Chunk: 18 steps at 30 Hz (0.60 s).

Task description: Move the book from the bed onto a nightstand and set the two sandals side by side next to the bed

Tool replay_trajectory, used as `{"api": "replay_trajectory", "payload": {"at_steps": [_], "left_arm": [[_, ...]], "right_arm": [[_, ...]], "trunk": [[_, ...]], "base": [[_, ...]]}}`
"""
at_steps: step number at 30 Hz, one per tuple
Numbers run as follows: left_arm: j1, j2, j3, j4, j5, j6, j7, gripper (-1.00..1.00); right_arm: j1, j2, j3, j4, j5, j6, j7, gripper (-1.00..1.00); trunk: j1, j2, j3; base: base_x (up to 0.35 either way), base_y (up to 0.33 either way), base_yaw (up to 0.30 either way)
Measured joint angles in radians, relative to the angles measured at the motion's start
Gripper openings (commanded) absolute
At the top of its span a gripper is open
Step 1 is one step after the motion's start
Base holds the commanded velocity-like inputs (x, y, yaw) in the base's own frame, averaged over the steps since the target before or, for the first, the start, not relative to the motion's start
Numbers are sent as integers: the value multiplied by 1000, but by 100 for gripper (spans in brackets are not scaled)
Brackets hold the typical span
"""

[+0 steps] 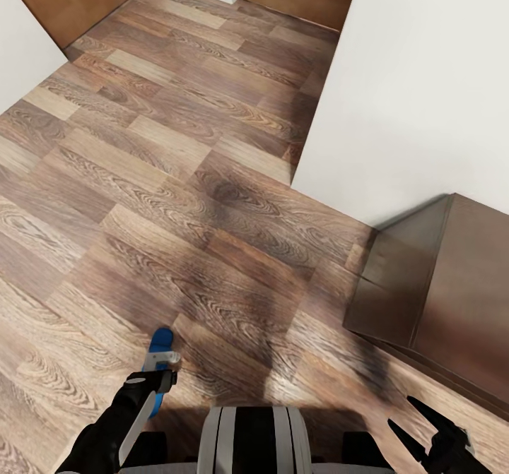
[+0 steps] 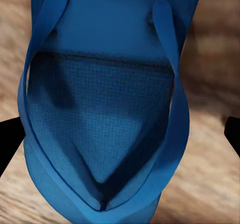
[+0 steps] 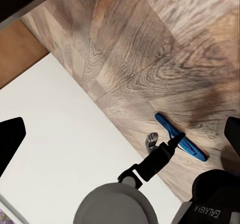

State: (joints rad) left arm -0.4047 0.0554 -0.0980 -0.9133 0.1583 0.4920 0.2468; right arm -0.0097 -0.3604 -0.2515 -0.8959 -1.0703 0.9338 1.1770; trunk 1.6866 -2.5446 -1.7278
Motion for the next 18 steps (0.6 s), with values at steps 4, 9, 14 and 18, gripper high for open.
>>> {"api": "replay_trajectory", "payload": {"at_steps": [4, 9, 14, 18], "left_arm": [[0, 0, 0, 0, 0, 0, 0, 100], [0, 1, 0, 0, 0, 0, 0, -100], [0, 1, 1, 0, 1, 0, 1, -100], [0, 2, 3, 0, 1, 0, 2, -100]], "right_arm": [[-1, 0, 0, 0, 0, 0, 0, 100], [0, 0, -1, 0, 0, 0, 0, 100], [-1, 0, -1, 0, 0, 0, 0, 100], [-1, 0, -1, 0, 0, 0, 0, 100]], "trunk": [[0, 0, 0], [0, 0, 0], [0, 0, 0], [0, 0, 0]], "base": [[0, 0, 0], [0, 0, 0], [0, 0, 0], [0, 0, 0]]}}
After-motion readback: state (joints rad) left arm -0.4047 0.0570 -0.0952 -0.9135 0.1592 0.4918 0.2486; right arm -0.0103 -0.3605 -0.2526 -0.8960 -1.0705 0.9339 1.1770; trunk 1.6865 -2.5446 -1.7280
